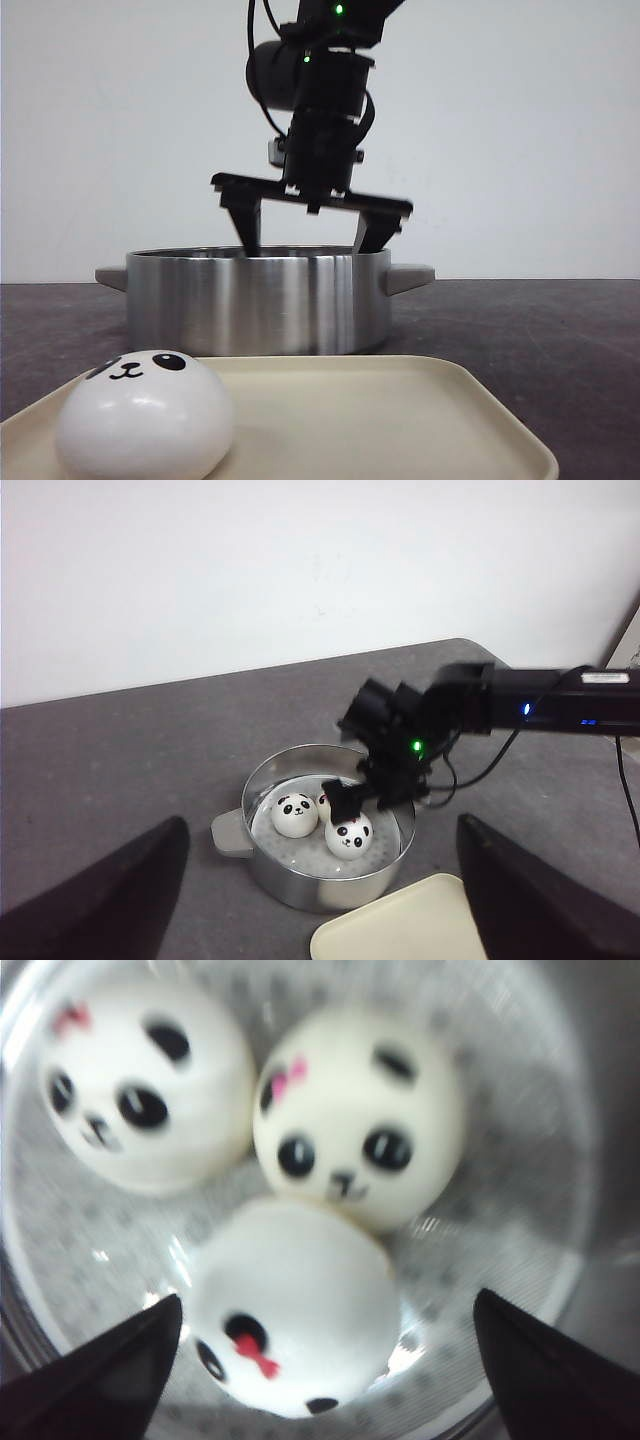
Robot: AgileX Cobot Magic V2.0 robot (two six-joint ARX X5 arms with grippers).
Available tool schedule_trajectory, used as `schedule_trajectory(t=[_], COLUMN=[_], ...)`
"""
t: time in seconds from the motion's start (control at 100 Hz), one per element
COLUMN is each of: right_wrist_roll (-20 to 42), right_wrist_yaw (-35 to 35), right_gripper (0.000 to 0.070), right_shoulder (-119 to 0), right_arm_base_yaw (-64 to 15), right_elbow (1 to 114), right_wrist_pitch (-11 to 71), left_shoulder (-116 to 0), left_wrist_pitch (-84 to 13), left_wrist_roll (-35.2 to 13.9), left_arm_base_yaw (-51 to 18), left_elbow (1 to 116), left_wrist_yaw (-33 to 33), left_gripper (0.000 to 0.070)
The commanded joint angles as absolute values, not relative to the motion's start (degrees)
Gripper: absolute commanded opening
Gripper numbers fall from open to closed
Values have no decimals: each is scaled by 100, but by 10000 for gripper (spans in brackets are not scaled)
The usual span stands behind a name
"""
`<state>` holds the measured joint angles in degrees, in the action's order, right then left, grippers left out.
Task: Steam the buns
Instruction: 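Lower the bun into the pot, open the right gripper, withdraw, then lower the left gripper onto the last panda bun on the tray and grasp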
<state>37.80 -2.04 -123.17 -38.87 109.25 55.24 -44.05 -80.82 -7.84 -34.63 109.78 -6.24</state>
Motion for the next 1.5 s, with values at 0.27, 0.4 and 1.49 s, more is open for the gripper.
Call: schedule_trajectory(t=[0.27, 0.4, 1.49], right_wrist_roll=[1990, 1518, 213], right_wrist_yaw=[-1221, -1949, -2300], right_gripper=[591, 591, 90], right_shoulder=[-12383, -12313, -10595], right_arm_base_yaw=[-3964, -4141, -6001], right_elbow=[14265, 15880, 18370], right_wrist_pitch=[7022, 8077, 8215], left_shoulder=[-4453, -4453, -7690], left_wrist_pitch=[-7994, -7968, -6141], left_wrist_roll=[-934, -1411, -1527], left_arm_base_yaw=[-3500, -3500, -4685], left_elbow=[10377, 9835, 5911], left_wrist_yaw=[-642, -574, 1435], left_gripper=[511, 512, 533])
